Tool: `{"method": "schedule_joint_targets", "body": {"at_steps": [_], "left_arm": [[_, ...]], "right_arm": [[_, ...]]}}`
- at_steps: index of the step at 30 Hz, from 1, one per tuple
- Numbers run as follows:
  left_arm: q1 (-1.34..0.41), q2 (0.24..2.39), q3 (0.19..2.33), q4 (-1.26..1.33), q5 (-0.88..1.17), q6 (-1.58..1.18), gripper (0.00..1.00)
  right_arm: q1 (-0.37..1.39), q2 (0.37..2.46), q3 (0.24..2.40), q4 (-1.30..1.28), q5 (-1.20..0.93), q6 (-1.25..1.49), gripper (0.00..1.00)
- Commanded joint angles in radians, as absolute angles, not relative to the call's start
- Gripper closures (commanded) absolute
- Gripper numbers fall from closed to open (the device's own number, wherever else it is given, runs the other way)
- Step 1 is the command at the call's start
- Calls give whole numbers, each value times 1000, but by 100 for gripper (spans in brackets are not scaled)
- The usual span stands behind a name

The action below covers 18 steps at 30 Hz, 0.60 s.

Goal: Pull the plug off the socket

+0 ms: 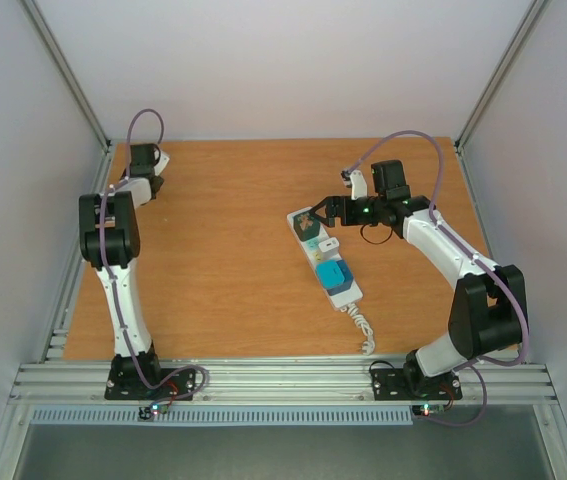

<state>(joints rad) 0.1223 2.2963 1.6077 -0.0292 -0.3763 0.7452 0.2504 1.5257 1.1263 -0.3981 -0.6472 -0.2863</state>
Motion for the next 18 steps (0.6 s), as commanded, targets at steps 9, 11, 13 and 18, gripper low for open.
{"method": "schedule_joint_targets", "body": {"at_steps": [9, 11, 13, 18], "left_arm": [[124, 2190, 1566, -103, -226, 685, 26], [123, 2153, 1561, -136, -181, 655, 23], [122, 2118, 1554, -166, -127, 636, 21], [108, 2035, 1543, -241, -10, 605, 16]], "right_arm": [[247, 1543, 1118, -401, -646, -299, 1], [247, 1544, 1116, -400, -644, -302, 1], [247, 1544, 1115, -400, -638, -304, 2], [247, 1545, 1114, -399, -634, -304, 1]]}}
